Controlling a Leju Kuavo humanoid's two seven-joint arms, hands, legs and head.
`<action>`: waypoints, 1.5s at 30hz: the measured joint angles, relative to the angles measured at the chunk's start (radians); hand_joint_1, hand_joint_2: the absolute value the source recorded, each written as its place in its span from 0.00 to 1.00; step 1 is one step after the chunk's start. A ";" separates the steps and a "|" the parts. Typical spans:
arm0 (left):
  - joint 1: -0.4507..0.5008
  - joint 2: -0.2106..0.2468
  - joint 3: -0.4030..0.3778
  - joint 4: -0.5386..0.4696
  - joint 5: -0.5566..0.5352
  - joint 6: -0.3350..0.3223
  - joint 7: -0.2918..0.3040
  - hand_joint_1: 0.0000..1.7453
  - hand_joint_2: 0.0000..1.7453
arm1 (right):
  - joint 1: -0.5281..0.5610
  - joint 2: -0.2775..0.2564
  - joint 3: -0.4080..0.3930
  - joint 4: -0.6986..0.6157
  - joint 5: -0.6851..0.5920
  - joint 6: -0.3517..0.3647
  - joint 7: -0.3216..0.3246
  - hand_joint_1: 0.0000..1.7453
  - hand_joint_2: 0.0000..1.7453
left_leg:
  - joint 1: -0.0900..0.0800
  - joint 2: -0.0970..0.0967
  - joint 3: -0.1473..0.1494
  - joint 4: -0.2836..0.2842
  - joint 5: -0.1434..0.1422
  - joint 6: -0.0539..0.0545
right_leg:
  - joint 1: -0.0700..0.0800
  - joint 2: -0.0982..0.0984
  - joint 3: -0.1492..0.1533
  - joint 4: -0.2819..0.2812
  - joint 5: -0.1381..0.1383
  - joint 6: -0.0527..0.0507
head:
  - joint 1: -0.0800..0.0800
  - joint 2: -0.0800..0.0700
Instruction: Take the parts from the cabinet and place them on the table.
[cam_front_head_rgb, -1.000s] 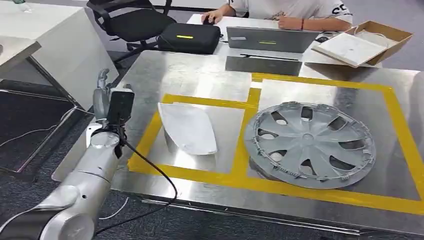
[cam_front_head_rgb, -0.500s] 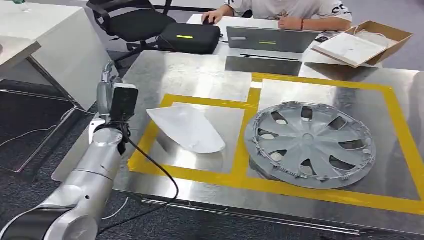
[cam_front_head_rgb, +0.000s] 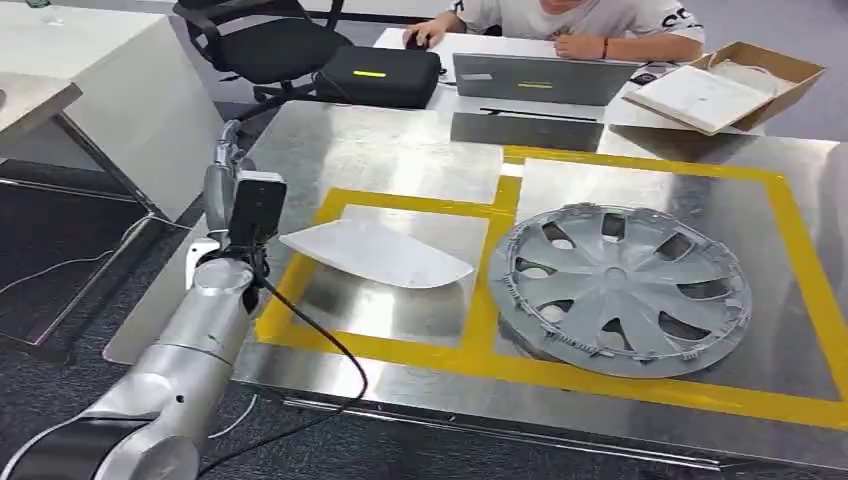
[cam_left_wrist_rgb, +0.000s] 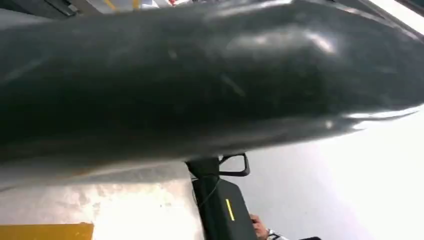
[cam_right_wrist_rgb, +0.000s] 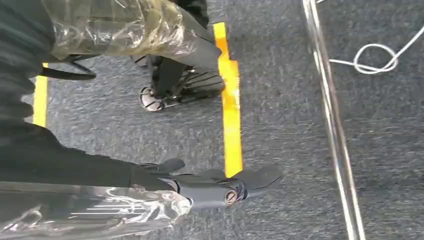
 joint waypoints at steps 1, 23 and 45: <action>0.000 0.000 0.000 -0.002 0.000 -0.001 0.000 0.00 0.00 | 0.000 0.000 0.000 0.000 0.000 -0.003 0.002 0.00 1.00 | -0.002 -0.001 0.000 -0.005 0.003 0.011 | -0.001 0.000 0.001 -0.002 0.001 0.002 | -0.003 0.000; 0.013 -0.022 -0.016 -0.021 0.018 -0.004 0.001 0.00 0.00 | 0.001 0.002 0.001 0.006 0.007 -0.054 0.038 0.00 1.00 | 0.031 0.002 -0.133 0.302 -0.156 -0.034 | -0.014 0.002 -0.037 0.040 -0.005 -0.008 | 0.000 0.000; 0.011 -0.026 -0.031 -0.023 0.017 0.000 0.001 0.00 0.00 | -0.004 0.002 0.001 0.006 0.006 -0.052 0.037 0.00 1.00 | -0.010 -0.003 -0.026 0.019 0.001 0.024 | 0.007 0.000 -0.017 0.023 -0.014 0.001 | 0.008 0.000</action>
